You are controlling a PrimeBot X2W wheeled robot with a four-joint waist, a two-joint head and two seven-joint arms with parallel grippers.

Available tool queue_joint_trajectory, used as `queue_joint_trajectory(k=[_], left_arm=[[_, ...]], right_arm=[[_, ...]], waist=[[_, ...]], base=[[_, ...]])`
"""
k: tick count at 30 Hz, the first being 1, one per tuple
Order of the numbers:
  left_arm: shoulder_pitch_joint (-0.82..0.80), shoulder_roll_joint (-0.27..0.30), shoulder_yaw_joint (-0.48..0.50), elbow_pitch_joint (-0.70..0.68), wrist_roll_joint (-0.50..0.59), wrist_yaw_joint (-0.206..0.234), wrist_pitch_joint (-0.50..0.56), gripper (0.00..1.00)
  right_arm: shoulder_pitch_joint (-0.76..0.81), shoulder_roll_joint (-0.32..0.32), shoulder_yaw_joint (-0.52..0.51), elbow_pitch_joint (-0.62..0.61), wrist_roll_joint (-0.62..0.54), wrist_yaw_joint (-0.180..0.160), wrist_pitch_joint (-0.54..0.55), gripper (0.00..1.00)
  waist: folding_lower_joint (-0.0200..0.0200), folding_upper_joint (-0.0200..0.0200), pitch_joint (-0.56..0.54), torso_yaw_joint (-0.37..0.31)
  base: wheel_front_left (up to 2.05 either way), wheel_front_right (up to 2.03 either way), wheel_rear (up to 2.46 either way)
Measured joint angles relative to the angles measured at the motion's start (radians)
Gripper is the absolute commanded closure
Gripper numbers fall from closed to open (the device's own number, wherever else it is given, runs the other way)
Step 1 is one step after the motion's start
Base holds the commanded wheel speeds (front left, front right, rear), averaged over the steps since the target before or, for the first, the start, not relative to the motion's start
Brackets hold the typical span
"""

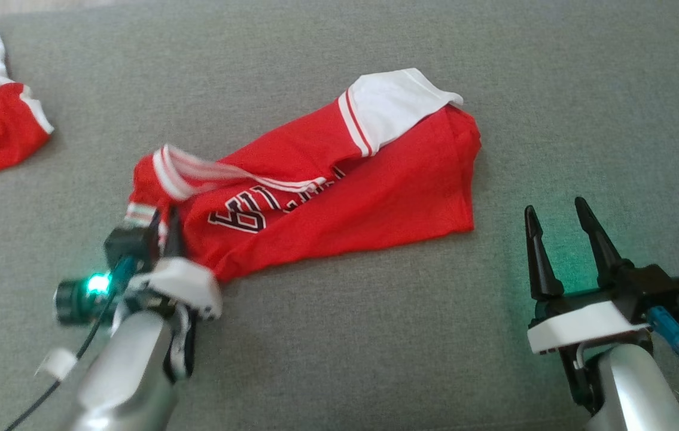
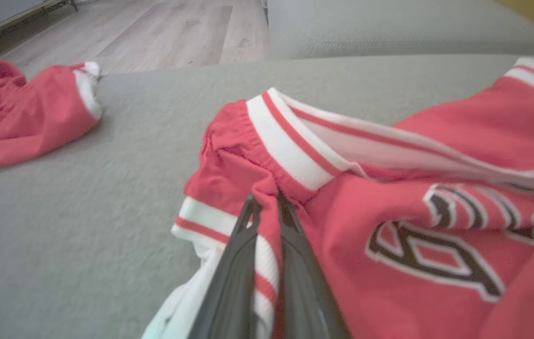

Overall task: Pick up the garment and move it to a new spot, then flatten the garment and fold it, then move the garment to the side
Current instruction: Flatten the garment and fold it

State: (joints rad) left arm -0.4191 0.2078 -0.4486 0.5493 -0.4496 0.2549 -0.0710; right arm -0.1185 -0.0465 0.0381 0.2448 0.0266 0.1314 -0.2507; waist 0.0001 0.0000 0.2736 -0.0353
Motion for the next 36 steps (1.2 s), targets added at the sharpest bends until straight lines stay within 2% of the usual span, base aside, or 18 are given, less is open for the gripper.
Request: queue_joint_trajectory(k=[9,11,12,18,24,32,36], left_arm=[[-0.143,-0.094,-0.041,0.053,0.001,-0.020,-0.038,1.00],[-0.146,-0.109,-0.051,0.074,0.000,-0.036,-0.050,0.43],[-0.146,-0.115,-0.054,0.083,0.000,-0.041,-0.061,0.00],[-0.143,-0.123,-0.062,0.098,-0.011,-0.056,-0.123,0.00],[-0.076,-0.114,-0.045,0.033,-0.018,-0.062,-0.160,0.00],[0.102,-0.047,0.000,-0.095,-0.039,-0.025,-0.170,0.00],[0.180,-0.027,0.002,-0.133,-0.045,-0.025,-0.170,0.00]], right_arm=[[-0.017,0.000,0.017,0.001,0.000,0.000,0.000,0.00],[-0.017,0.000,0.018,0.002,0.006,0.000,0.000,0.00],[-0.017,0.000,0.017,0.002,0.007,0.000,0.000,0.00],[-0.013,0.000,0.005,0.005,0.007,0.000,0.000,0.00],[-0.002,0.000,-0.004,0.007,0.007,0.000,0.000,0.00],[0.053,0.000,-0.001,0.021,0.007,0.000,0.000,0.00],[0.065,0.000,0.000,0.023,0.008,0.000,0.000,0.00]], waist=[[0.0001,0.0000,0.023,-0.029],[0.0001,0.0000,0.023,-0.032],[0.0000,0.0000,0.022,-0.031],[-0.0001,0.0000,-0.003,-0.010],[-0.0002,0.0000,-0.050,0.031],[-0.0003,0.0000,-0.133,0.080],[-0.0003,0.0000,-0.163,0.092]], base=[[0.00,0.00,0.00],[0.00,0.00,0.00],[0.00,0.00,0.00],[0.00,0.00,0.00],[0.00,0.00,0.00],[0.00,0.00,0.00],[0.00,0.00,0.00]])
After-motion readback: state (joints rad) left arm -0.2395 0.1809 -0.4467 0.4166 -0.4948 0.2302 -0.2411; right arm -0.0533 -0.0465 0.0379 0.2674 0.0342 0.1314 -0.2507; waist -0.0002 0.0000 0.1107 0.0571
